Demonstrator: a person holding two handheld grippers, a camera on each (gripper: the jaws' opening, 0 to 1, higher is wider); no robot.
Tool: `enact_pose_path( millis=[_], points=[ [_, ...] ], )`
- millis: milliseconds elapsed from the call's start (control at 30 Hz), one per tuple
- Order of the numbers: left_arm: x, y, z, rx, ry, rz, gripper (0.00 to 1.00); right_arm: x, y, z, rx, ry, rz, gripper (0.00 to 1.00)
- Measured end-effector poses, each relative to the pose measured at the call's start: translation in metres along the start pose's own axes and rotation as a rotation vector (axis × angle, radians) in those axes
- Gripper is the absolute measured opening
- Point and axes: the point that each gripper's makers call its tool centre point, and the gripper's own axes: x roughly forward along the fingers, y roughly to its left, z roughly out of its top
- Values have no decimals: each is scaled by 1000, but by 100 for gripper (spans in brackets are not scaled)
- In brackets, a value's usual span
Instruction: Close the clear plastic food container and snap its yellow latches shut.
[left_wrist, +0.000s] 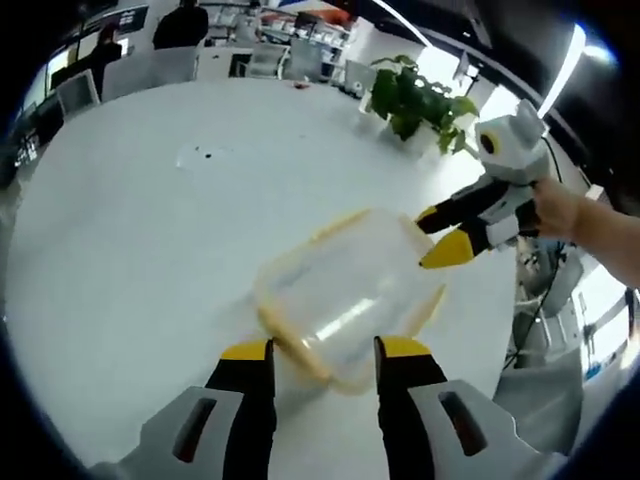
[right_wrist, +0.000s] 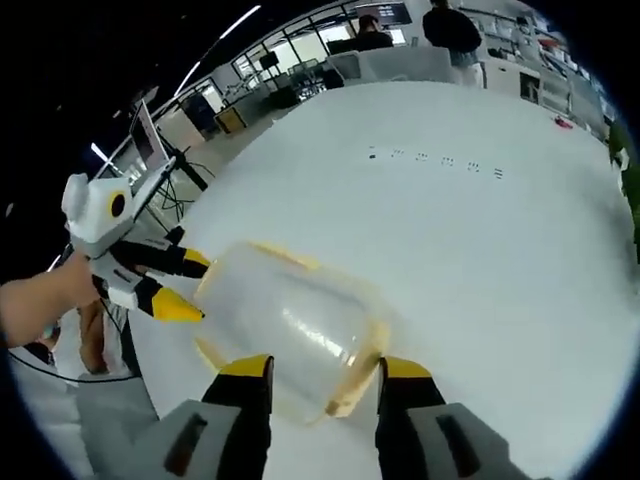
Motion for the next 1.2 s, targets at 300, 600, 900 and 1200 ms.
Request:
enact_pose_path(
  millis=[300,600,900,1200],
  points=[
    [5,-1,-2,-81,19,-16,30,0,4,15,52,23,-8,32],
    [2,0,-1,-41,19,-22,31,-4,10,-3,74,-10,-25,33],
    [2,0,2,41,7,-38,34,-5,10,-11,108,-20,-27,35],
    [2,2,3,48,13,-41,37,-5,14,-17,80,12,-15,39]
  ],
)
